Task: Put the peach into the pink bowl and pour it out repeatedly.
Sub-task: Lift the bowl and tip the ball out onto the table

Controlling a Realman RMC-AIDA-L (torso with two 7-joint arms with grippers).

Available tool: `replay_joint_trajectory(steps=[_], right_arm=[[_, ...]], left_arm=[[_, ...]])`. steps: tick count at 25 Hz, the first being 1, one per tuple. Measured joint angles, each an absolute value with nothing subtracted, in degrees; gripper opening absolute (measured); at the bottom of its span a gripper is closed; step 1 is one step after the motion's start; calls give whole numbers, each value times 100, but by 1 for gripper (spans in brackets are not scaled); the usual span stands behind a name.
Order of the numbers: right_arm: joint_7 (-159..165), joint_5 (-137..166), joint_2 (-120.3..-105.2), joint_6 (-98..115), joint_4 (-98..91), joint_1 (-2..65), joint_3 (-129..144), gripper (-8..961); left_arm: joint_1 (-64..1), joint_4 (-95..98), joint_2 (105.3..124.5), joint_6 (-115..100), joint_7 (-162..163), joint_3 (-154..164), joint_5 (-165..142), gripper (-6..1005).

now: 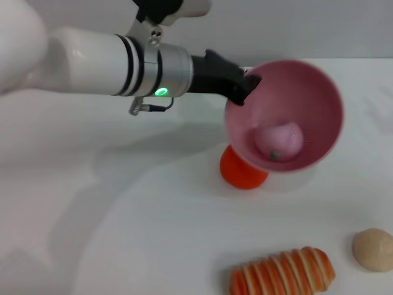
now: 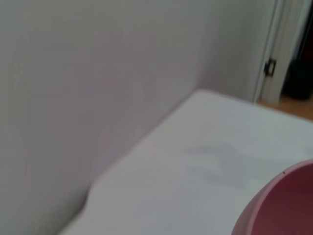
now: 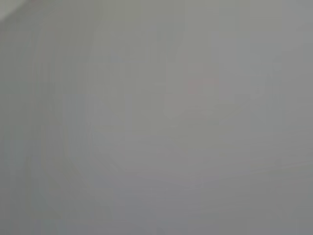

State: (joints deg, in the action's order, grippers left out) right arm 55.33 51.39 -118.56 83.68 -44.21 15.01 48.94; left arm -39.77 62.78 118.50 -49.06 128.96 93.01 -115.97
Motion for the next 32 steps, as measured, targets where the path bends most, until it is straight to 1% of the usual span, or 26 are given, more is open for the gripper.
replay_joint_trajectory(steps=[1,3,5,7,8,9,11,13,14,17,18,29,32], right_arm=[[5508,5105,-11856,8417,-4324,1483,4806,529],[5498,5086,-11855,8486,-4237,1431,4668,529],[5492,5081,-11854,8529,-4203,1370,4596,528],[5488,5077,-11853,8544,-4185,1329,4572,528],[5486,5075,-11852,8544,-4179,1312,4571,528],[5484,5074,-11852,8546,-4169,1301,4571,528],[5481,5071,-11851,8547,-4136,1291,4565,528],[5478,5070,-11850,8549,-4089,1289,4549,528],[5477,5070,-11849,8550,-4070,1289,4536,528],[5476,5071,-11848,8551,-4028,1294,4505,529],[5476,5075,-11848,8551,-4027,1296,4505,529],[5501,5084,-11848,8552,-4011,1292,4490,528],[5504,5084,-11848,8552,-4010,1292,4490,529]], left_arm=[[-3791,6364,11852,-4046,12369,9793,-11062,45],[-3646,6450,11853,-3561,12070,10088,-10760,45],[-3332,6688,11855,-2576,11487,10717,-10216,45],[-3129,6854,11856,-1962,11119,11177,-10011,45],[-3129,6854,11856,-1962,11119,11177,-10011,45],[-2919,7046,11855,-1092,10791,11797,-9929,45],[-2783,7124,11852,-299,10666,12298,-9962,45],[-2754,7137,11852,11,10643,12491,-10001,45],[-2680,7150,11846,994,10593,13129,-10221,45],[-2646,7124,11852,1393,10588,13394,-10372,45],[-2590,7060,11854,2081,10622,13715,-10607,45],[-2441,6674,11856,3988,10998,14519,-11408,45],[-2333,6409,11856,4940,11614,14782,-12001,45]])
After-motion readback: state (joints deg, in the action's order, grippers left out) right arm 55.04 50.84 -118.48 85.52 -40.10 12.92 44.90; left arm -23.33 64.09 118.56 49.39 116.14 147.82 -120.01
